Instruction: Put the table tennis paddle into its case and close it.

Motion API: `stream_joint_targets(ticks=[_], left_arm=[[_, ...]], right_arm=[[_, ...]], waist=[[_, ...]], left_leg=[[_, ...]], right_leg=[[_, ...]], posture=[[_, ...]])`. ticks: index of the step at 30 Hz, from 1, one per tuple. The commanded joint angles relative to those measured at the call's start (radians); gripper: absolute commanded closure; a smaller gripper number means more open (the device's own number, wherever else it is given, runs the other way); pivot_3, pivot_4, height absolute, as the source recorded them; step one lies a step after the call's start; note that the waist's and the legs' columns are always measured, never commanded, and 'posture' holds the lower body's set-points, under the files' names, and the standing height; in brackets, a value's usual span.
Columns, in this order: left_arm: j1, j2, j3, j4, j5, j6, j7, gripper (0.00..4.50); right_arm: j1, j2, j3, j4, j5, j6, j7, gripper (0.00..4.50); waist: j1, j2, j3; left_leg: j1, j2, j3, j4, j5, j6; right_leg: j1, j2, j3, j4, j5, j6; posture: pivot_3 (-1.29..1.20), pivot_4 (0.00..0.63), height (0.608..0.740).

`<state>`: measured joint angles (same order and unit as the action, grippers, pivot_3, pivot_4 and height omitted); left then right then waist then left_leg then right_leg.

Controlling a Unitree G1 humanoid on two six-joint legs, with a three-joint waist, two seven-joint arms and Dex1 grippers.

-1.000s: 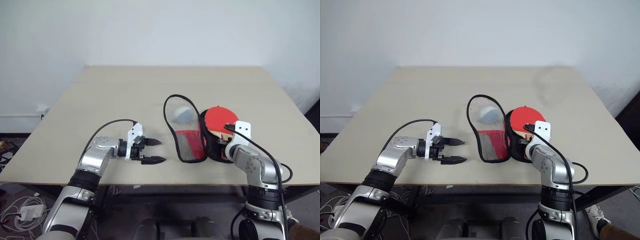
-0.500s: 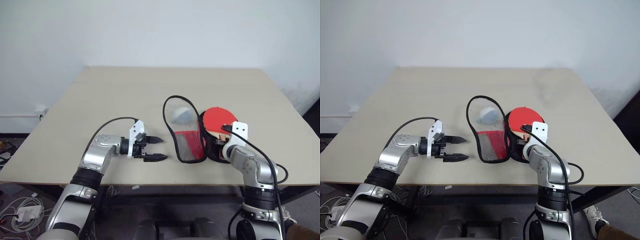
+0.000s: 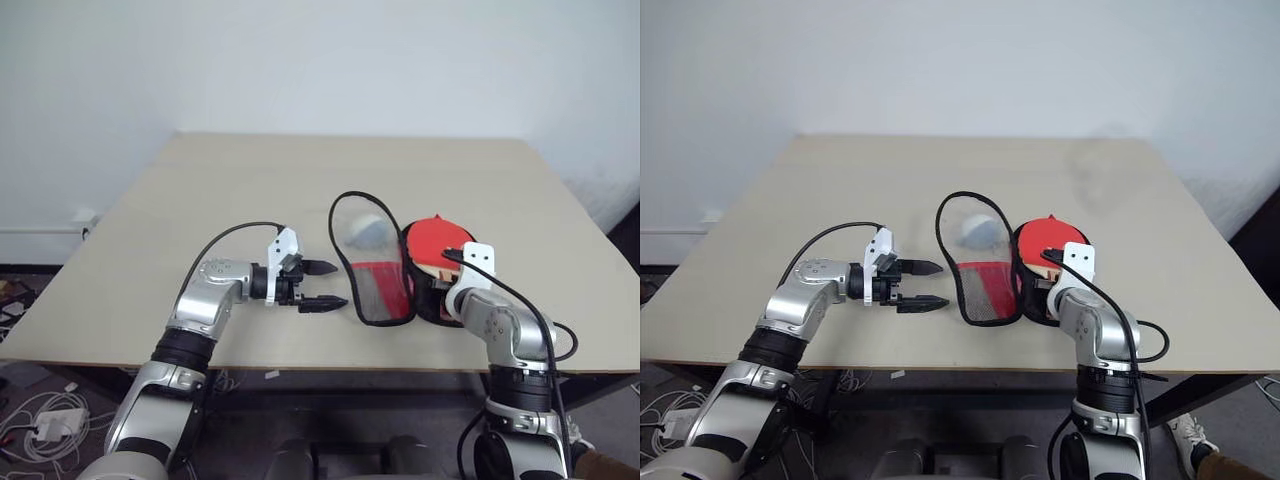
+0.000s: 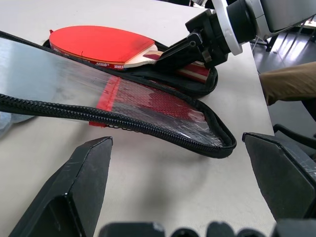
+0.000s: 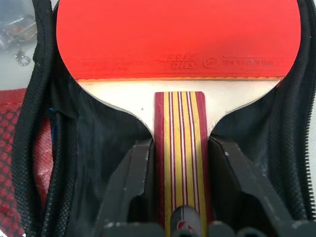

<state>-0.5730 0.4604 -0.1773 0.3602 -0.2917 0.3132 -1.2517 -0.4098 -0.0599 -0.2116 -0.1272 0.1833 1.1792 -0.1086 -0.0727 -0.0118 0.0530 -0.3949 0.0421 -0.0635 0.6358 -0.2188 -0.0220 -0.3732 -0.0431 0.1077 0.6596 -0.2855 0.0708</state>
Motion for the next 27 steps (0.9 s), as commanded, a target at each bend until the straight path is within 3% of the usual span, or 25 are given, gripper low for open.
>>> stream_joint_targets(ticks=[1, 6, 9, 16, 27], left_arm=[[-0.032, -0.013, 0.009, -0.039, -0.008, -0.008, 0.0, 0.0], [-0.029, -0.03, 0.005, -0.028, -0.003, -0.014, -0.001, 0.0], [-0.04, -0.038, 0.005, -0.011, 0.003, -0.022, 0.0, 0.0], [-0.183, -0.106, 0.01, 0.182, 0.04, -0.11, 0.019, 0.0], [-0.334, -0.347, -0.001, 0.328, 0.048, -0.101, 0.056, 0.0]], right_arm=[[0.014, -0.013, 0.003, 0.029, -0.018, 0.005, 0.001, 1.68], [-0.007, -0.034, 0.019, 0.004, -0.009, -0.029, 0.027, 0.02], [-0.028, -0.07, 0.038, -0.059, 0.021, -0.068, 0.094, 0.02], [-0.103, -0.237, -0.062, -0.28, 0.223, -0.218, 0.389, 0.02], [-0.147, -0.244, -0.202, -0.19, 0.262, -0.318, 0.303, 0.02]], waist=[[-0.001, 0.0, 0.0], [-0.001, 0.0, 0.0], [0.0, 0.001, 0.001], [0.001, 0.004, 0.003], [0.001, 0.003, 0.003]], left_leg=[[0.0, 0.0, 0.0, 0.0, 0.0, 0.0], [0.0, 0.0, 0.0, 0.0, 0.0, 0.0], [-0.001, 0.0, 0.0, 0.0, 0.0, 0.0], [-0.004, -0.001, 0.0, 0.0, 0.0, 0.0], [-0.004, -0.001, 0.0, -0.002, 0.0, 0.0]], right_leg=[[0.0, 0.0, 0.0, 0.0, 0.0, 0.0], [0.0, 0.0, 0.0, 0.0, 0.0, 0.0], [-0.001, 0.0, 0.0, 0.0, 0.0, 0.0], [-0.003, 0.0, -0.001, -0.001, 0.0, 0.0], [-0.003, 0.0, 0.0, -0.002, 0.0, 0.0]], posture=[[0.0, 0.0, 0.74], [0.0, 0.0, 0.74], [0.0, 0.0, 0.74], [0.0, 0.0, 0.74], [0.0, 0.0, 0.74]])
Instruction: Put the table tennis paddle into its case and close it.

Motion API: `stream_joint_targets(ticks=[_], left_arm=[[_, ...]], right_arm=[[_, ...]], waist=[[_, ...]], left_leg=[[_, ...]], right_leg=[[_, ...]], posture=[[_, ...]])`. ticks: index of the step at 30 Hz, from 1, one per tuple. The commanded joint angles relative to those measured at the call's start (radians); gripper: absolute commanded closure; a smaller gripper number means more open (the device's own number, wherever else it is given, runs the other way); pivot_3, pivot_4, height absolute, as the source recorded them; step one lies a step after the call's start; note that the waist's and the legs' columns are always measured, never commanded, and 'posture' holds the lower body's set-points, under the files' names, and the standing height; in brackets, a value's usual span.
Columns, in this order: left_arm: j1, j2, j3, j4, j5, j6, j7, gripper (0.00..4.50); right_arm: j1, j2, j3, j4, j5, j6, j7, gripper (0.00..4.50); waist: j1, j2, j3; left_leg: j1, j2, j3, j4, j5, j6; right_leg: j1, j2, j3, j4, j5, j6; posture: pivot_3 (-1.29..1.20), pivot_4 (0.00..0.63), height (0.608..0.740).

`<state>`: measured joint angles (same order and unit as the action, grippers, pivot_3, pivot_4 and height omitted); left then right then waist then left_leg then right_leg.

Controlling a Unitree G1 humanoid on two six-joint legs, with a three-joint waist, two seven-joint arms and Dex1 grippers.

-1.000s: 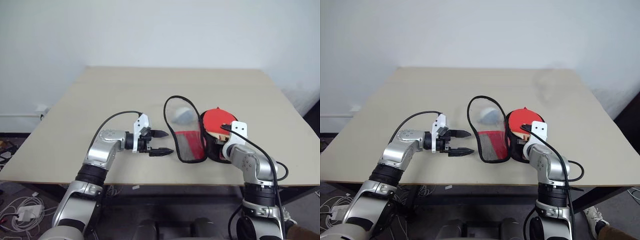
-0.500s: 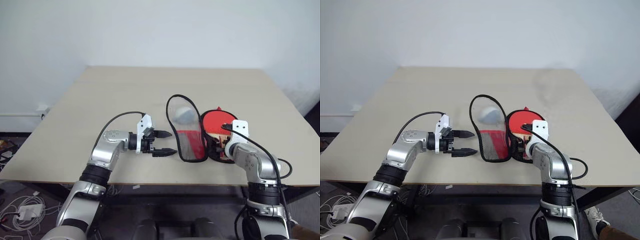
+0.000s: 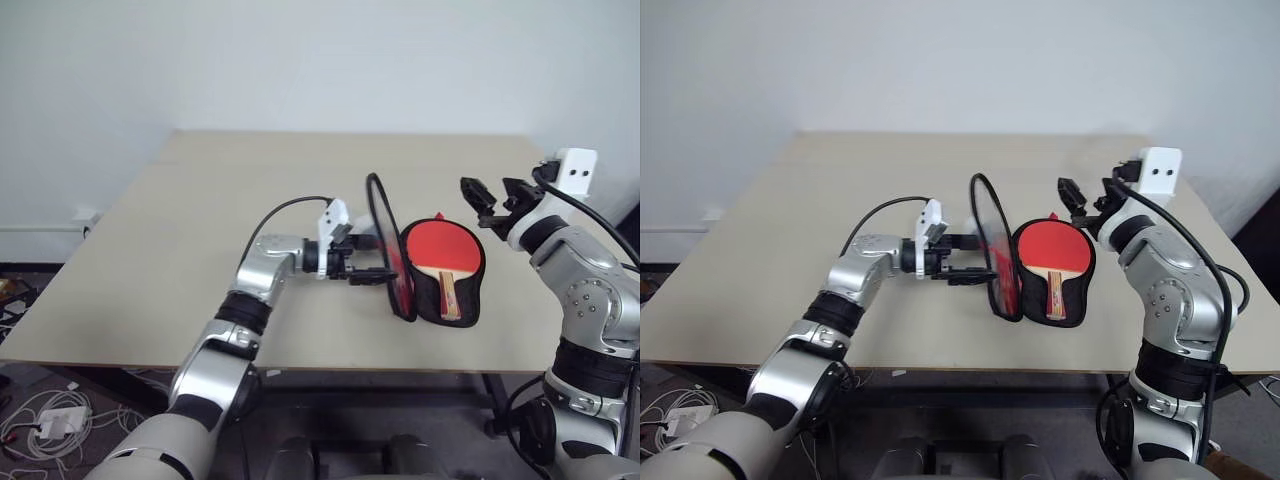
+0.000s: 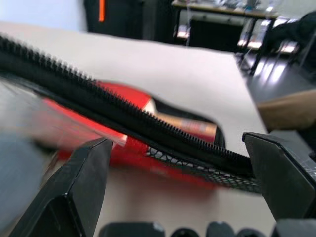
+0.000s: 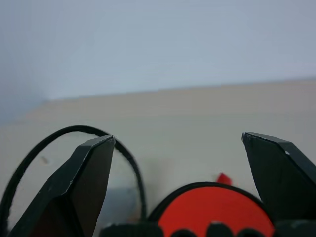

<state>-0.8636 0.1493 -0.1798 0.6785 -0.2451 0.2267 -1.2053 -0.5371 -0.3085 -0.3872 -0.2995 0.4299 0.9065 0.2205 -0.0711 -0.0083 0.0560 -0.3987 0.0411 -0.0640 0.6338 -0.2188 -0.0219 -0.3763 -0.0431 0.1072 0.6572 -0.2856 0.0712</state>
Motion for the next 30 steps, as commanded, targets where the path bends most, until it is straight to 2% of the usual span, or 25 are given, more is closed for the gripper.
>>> stream_joint_targets(ticks=[1, 3, 8, 15, 20, 25, 30], left_arm=[[-0.054, -0.059, 0.008, 0.024, -0.003, -0.013, 0.019, 0.0], [-0.088, -0.121, 0.029, 0.079, -0.006, -0.011, 0.075, 0.0], [-0.146, -0.194, 0.08, 0.157, -0.033, 0.045, 0.156, 0.0], [-0.126, -0.14, 0.132, 0.073, -0.088, 0.29, 0.161, 0.0], [-0.105, -0.094, 0.052, 0.074, 0.019, 0.454, 0.291, 0.0], [-0.153, -0.141, 0.057, 0.171, 0.044, 0.557, 0.389, 0.0], [-0.233, -0.213, 0.145, 0.276, -0.001, 0.625, 0.462, 0.0]], right_arm=[[-0.017, 0.01, -0.036, -0.022, 0.021, -0.056, -0.036, 0.02], [-0.008, 0.02, -0.06, -0.03, 0.03, -0.075, -0.055, 0.02], [0.012, 0.025, -0.09, -0.013, 0.03, -0.112, -0.101, 0.02], [0.047, 0.034, -0.09, 0.02, 0.02, -0.149, -0.156, 0.02], [0.053, 0.052, -0.081, 0.043, 0.017, -0.176, -0.19, 0.02], [0.051, 0.062, -0.074, 0.066, 0.024, -0.187, -0.215, 0.02], [0.062, 0.066, -0.063, 0.067, 0.024, -0.195, -0.231, 0.02]], waist=[[-0.001, 0.0, 0.0], [0.0, 0.001, 0.0], [0.0, 0.001, 0.0], [-0.002, 0.003, 0.001], [-0.001, 0.004, 0.001], [0.0, 0.003, 0.002], [0.0, 0.003, 0.002]], left_leg=[[0.0, 0.0, 0.0, 0.0, 0.0, 0.0], [0.0, 0.0, 0.001, -0.001, 0.0, 0.0], [0.0, 0.0, 0.001, -0.001, 0.0, 0.0], [0.001, 0.0, 0.001, -0.002, 0.0, 0.0], [0.001, -0.001, 0.001, -0.002, 0.0, 0.0], [0.0, -0.001, 0.0, -0.001, 0.0, 0.0], [0.0, -0.001, 0.0, -0.001, 0.0, 0.0]], right_leg=[[0.0, 0.0, 0.0, 0.0, 0.0, 0.0], [-0.001, 0.0, 0.001, 0.0, 0.0, 0.0], [-0.001, 0.0, 0.001, 0.0, 0.0, 0.0], [-0.002, 0.0, 0.002, 0.0, 0.0, 0.0], [-0.001, 0.0, 0.002, 0.0, 0.0, 0.0], [-0.001, 0.0, 0.002, 0.0, 0.0, 0.0], [-0.001, 0.0, 0.002, 0.0, 0.0, 0.0]], posture=[[0.0, 0.0, 0.74], [0.0, 0.0, 0.74], [0.0, 0.0, 0.74], [0.0, 0.0, 0.74], [0.0, 0.0, 0.74], [0.0, 0.0, 0.74], [0.0, 0.0, 0.74]])
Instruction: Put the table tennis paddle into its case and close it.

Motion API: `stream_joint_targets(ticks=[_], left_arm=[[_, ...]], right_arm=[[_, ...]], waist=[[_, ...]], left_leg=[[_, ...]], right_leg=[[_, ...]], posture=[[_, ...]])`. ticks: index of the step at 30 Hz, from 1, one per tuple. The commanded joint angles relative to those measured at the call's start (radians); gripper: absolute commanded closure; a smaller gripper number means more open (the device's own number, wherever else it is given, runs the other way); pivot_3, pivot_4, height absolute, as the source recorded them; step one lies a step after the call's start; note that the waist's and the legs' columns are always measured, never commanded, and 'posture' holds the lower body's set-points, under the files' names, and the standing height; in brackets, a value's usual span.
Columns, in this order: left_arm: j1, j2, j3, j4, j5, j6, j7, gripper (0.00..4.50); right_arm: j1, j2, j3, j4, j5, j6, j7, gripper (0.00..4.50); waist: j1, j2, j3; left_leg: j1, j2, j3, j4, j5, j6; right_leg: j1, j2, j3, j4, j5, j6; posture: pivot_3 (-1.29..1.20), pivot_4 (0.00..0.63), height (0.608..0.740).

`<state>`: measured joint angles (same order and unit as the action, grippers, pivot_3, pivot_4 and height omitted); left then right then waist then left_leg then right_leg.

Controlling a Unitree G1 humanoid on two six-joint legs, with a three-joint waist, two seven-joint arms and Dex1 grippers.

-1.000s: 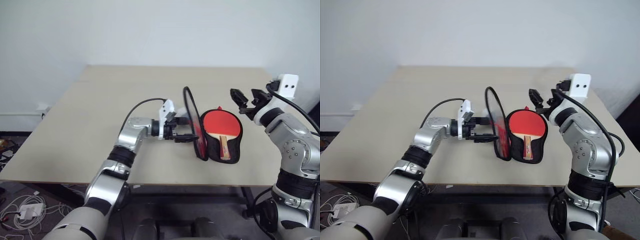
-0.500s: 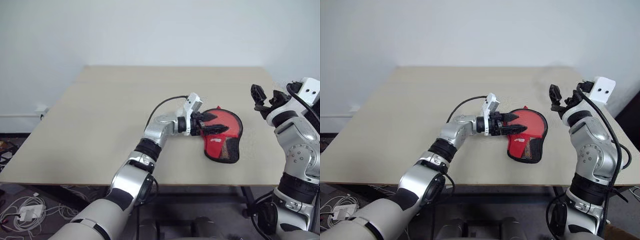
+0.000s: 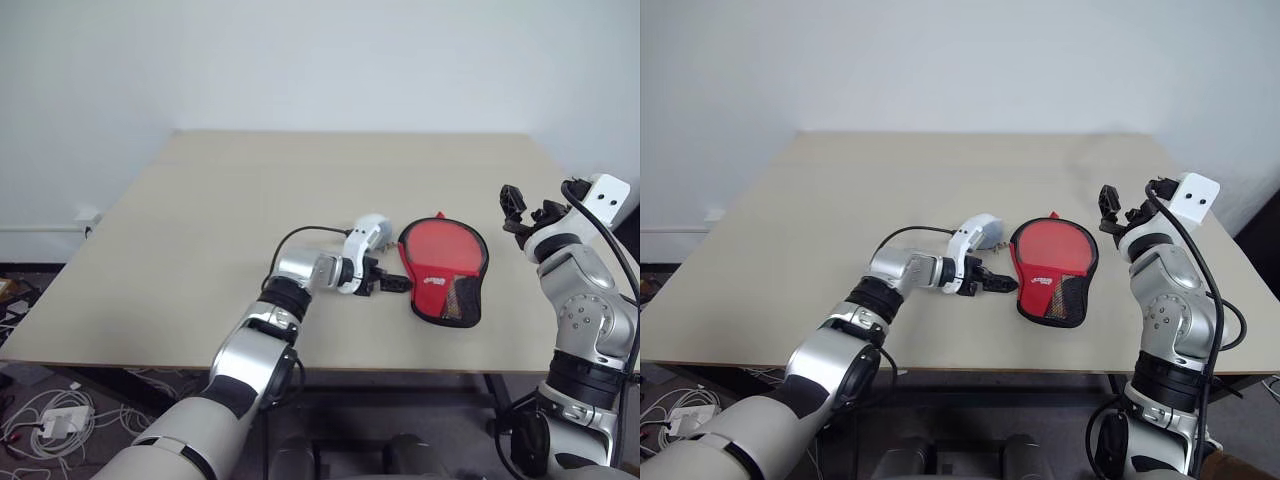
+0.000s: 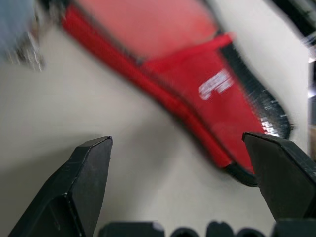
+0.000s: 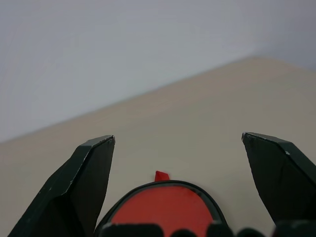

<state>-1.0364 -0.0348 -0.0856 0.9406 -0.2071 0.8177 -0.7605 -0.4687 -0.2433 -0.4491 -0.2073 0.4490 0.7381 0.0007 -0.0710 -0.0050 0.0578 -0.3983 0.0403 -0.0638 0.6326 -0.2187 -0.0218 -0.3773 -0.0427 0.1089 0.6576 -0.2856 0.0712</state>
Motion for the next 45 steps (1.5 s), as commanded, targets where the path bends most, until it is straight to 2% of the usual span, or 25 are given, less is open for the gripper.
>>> stream_joint_targets(ticks=[1, 7, 14, 18, 28, 33, 39, 43, 45], left_arm=[[-0.073, -0.042, 0.065, 0.027, -0.052, 0.059, 0.017, 0.0], [-0.072, -0.099, 0.097, 0.026, -0.086, 0.173, 0.017, 0.0], [-0.074, -0.112, 0.207, 0.083, -0.117, 0.202, 0.153, 0.0], [-0.08, -0.101, 0.248, 0.099, -0.131, 0.216, 0.195, 0.94], [-0.083, -0.109, 0.301, 0.103, -0.163, 0.246, 0.273, 4.47], [-0.099, -0.083, 0.348, 0.104, -0.175, 0.283, 0.35, 4.47], [-0.086, 0.007, 0.375, 0.014, -0.224, 0.555, 0.368, 4.47], [-0.02, 0.062, 0.352, -0.137, -0.244, 0.746, 0.375, 4.47], [0.011, 0.089, 0.3, -0.168, -0.286, 0.792, 0.359, 4.47]], right_arm=[[-0.002, 0.003, -0.001, -0.026, 0.005, -0.027, -0.015, 0.02], [0.015, 0.01, -0.006, -0.036, 0.008, -0.028, -0.036, 0.02], [0.038, 0.009, -0.007, -0.054, 0.01, -0.025, -0.053, 0.02], [0.045, 0.006, -0.012, -0.054, 0.011, -0.019, -0.062, 0.0], [0.037, 0.008, -0.006, -0.034, 0.0, -0.03, -0.079, 0.0], [0.044, 0.007, -0.003, -0.043, -0.005, -0.03, -0.086, 0.0], [0.053, 0.011, 0.009, -0.066, -0.006, -0.026, -0.09, 0.0], [0.056, 0.01, 0.033, -0.083, -0.002, -0.01, -0.084, 0.0], [0.06, 0.013, 0.049, -0.084, -0.001, -0.003, -0.08, 0.0]], waist=[[0.0, 0.0, 0.0], [-0.002, 0.002, 0.0], [0.0, 0.003, 0.001], [-0.001, 0.003, 0.0], [-0.001, 0.003, 0.001], [-0.001, 0.003, 0.001], [-0.007, 0.003, 0.001], [-0.008, 0.004, 0.001], [-0.007, 0.004, 0.001]], left_leg=[[0.0, 0.0, 0.0, 0.0, 0.0, 0.0], [0.0, 0.0, 0.001, -0.002, 0.0, 0.0], [0.0, 0.0, 0.0, -0.001, 0.0, 0.0], [0.001, 0.0, 0.0, -0.001, 0.0, 0.0], [0.001, 0.0, 0.0, -0.002, 0.001, -0.001], [0.001, -0.001, 0.0, -0.002, 0.001, -0.002], [0.002, 0.0, 0.0, -0.004, 0.001, -0.002], [0.001, 0.0, 0.0, -0.005, 0.002, -0.003], [0.001, 0.0, -0.001, -0.005, 0.002, -0.004]], right_leg=[[0.0, 0.0, 0.0, 0.0, 0.0, 0.0], [-0.001, 0.0, 0.001, 0.0, 0.0, 0.0], [0.0, 0.0, 0.001, 0.0, 0.0, 0.0], [0.0, 0.0, 0.001, 0.0, 0.0, 0.0], [0.0, 0.0, 0.001, 0.0, 0.0, 0.0], [0.0, 0.0, 0.001, 0.0, 0.0, 0.0], [-0.001, 0.0, 0.001, 0.0, 0.0, 0.0], [-0.002, 0.0, 0.002, 0.0, 0.0, 0.0], [-0.002, 0.0, 0.002, 0.001, 0.0, 0.0]], posture=[[0.0, 0.0, 0.74], [0.0, 0.0, 0.74], [0.0, 0.0, 0.74], [0.0, 0.0, 0.74], [0.0, 0.0, 0.74], [0.0, 0.0, 0.74], [0.0, 0.0, 0.74], [0.0, 0.0, 0.74], [0.0, 0.0, 0.74]])
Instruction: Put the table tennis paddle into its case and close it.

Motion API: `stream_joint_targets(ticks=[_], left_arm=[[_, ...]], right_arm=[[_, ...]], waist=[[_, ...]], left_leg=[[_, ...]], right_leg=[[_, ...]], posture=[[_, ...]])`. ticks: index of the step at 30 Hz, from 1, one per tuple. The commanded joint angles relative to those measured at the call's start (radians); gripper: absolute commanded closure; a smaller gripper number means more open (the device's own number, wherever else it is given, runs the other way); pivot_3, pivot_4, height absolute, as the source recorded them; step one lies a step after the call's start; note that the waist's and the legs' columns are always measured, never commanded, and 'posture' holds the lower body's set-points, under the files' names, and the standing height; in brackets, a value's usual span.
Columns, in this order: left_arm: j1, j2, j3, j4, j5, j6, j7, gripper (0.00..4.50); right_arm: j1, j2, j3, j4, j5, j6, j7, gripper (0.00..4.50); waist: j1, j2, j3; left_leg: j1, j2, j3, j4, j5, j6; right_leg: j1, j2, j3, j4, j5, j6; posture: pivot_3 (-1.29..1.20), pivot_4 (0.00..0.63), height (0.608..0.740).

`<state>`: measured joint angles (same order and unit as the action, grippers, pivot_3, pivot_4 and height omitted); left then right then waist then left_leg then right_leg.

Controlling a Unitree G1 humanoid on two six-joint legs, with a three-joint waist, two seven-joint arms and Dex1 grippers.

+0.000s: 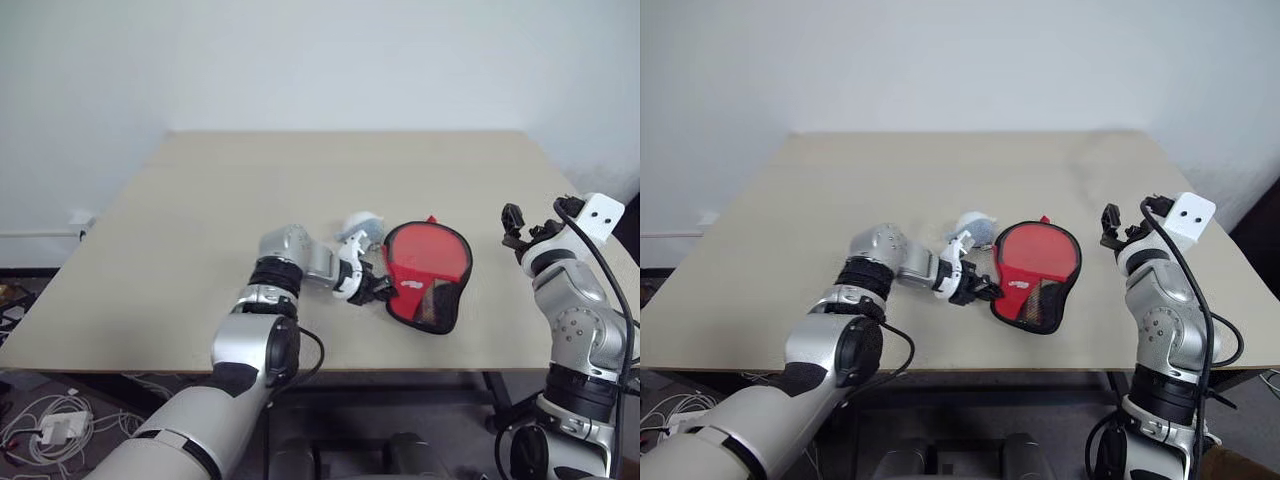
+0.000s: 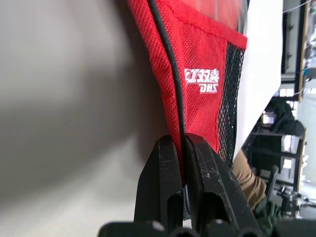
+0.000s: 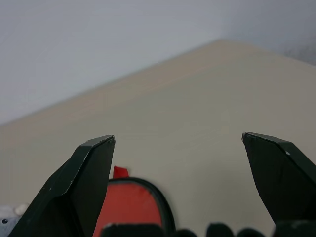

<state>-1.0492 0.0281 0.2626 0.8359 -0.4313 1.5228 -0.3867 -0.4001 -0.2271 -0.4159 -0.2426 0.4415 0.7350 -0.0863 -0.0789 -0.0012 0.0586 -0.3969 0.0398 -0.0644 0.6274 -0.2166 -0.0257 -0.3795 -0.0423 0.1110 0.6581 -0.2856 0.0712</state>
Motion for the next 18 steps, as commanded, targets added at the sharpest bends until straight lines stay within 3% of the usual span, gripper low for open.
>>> stream_joint_targets(ticks=[1, 4, 10, 18], left_arm=[[0.039, 0.047, -0.127, -0.052, -0.131, 0.092, -0.042, 4.47], [0.098, 0.135, -0.425, -0.07, -0.408, 0.092, -0.109, 4.47], [0.149, 0.315, -0.709, -0.265, -0.797, 0.092, -0.032, 4.47], [0.192, 0.442, -0.868, -0.437, -1.223, 0.092, 0.211, 4.47]], right_arm=[[-0.007, -0.004, 0.031, -0.043, 0.001, 0.007, 0.01, 0.0], [-0.005, -0.008, 0.082, -0.028, -0.025, 0.012, 0.017, 0.0], [-0.017, 0.003, 0.107, -0.04, -0.017, 0.024, 0.016, 0.0], [-0.033, 0.014, 0.147, -0.042, -0.022, 0.047, 0.016, 0.0]], waist=[[0.001, 0.0, 0.0], [0.002, 0.0, 0.0], [0.002, 0.0, 0.0], [0.006, -0.001, 0.0]], left_leg=[[0.0, 0.0, 0.0, 0.0, 0.0, 0.0], [0.0, 0.0, -0.001, 0.0, 0.001, -0.001], [0.0, 0.0, -0.001, 0.0, 0.001, -0.001], [-0.001, 0.0, -0.001, 0.001, 0.001, -0.001]], right_leg=[[0.0, 0.0, 0.0, 0.0, 0.0, 0.0], [0.001, 0.0, 0.0, 0.001, 0.0, 0.0], [0.0, 0.0, 0.0, 0.001, 0.0, 0.0], [-0.001, 0.0, 0.0, 0.002, 0.0, 0.0]], posture=[[0.0, 0.0, 0.74], [0.0, 0.0, 0.74], [0.0, 0.0, 0.74], [0.0, 0.0, 0.74]])
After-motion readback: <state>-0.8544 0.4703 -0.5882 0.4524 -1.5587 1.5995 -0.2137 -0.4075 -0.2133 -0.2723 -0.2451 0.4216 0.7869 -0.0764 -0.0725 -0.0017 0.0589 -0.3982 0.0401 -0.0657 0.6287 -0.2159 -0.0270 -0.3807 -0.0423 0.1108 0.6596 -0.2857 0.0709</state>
